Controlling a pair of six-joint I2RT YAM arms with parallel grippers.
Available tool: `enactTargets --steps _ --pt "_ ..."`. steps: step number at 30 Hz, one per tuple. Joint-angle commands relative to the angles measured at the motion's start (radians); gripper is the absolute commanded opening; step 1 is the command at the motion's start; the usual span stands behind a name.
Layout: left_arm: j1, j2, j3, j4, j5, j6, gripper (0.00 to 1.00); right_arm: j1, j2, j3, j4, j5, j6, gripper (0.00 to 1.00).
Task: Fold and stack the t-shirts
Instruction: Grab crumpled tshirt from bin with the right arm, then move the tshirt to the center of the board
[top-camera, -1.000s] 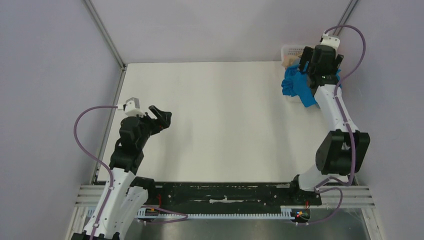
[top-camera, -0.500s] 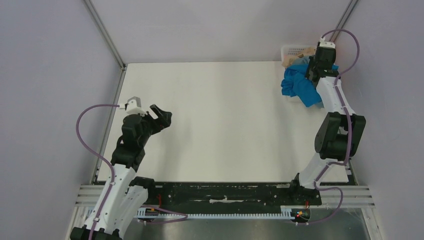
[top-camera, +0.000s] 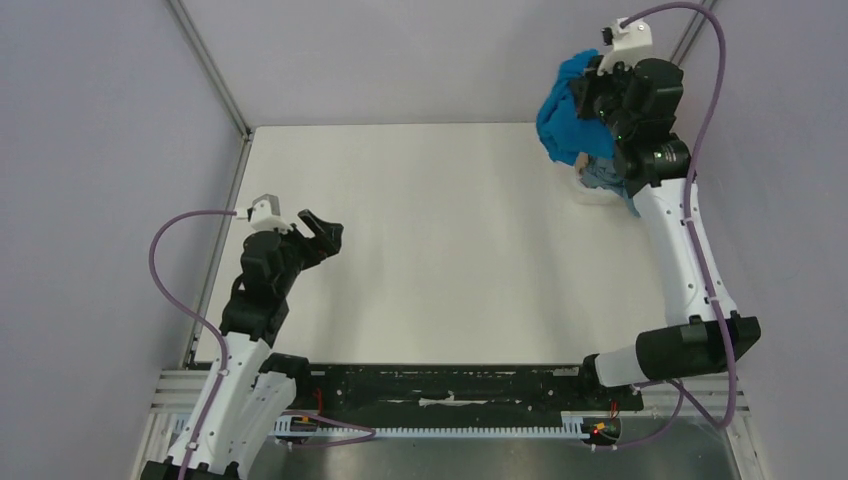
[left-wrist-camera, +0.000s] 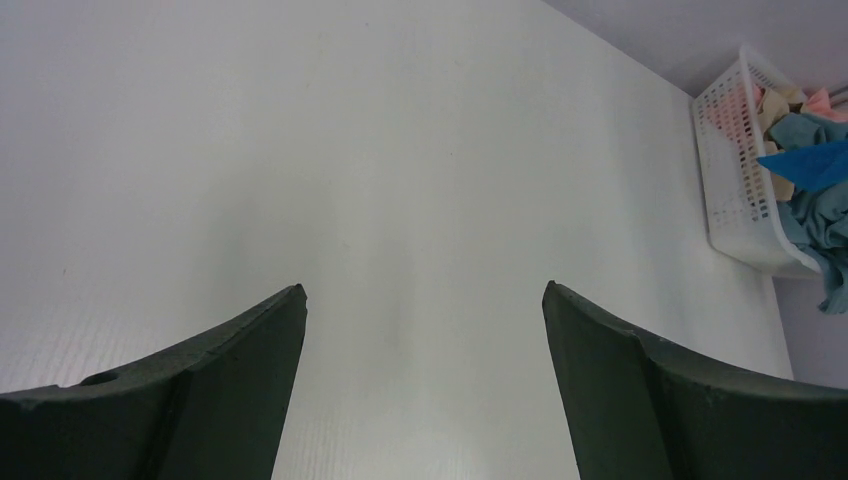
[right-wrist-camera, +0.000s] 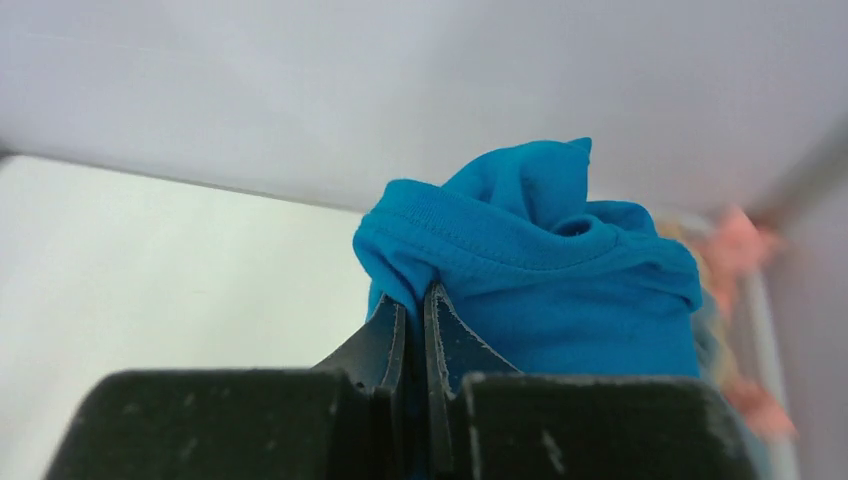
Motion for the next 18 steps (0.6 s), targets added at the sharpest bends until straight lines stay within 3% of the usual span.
enactTargets --steps 1,5,8,12,15,17,18 --pt "0.004 -0.032 -0.002 0.031 0.041 -0.019 0.93 0.187 -0.085 0.074 0.119 -0.227 -0.051 0.00" --pt "0.004 -0.059 0.011 0.004 0.045 -0.031 0.93 0.304 -0.087 0.078 0.195 -0.405 -0.008 0.00" --pt "0.004 -0.079 0.035 -0.064 0.025 -0.064 0.93 0.364 -0.107 0.031 0.206 -0.359 0.013 0.00" --pt "0.004 -0.095 0.102 -0.257 -0.134 -0.207 0.93 0.379 -0.190 -0.257 0.321 -0.328 0.116 0.05" --pt "0.004 -0.107 0.109 -0.336 -0.173 -0.266 0.91 0.381 -0.262 -0.574 0.431 -0.233 0.197 0.07" --pt "0.003 -0.119 0.084 -0.344 -0.152 -0.294 0.91 0.381 -0.295 -0.771 0.522 -0.198 0.206 0.22" --pt "0.004 -0.121 0.064 -0.333 -0.131 -0.306 0.91 0.380 -0.305 -0.843 0.534 -0.166 0.208 0.37"
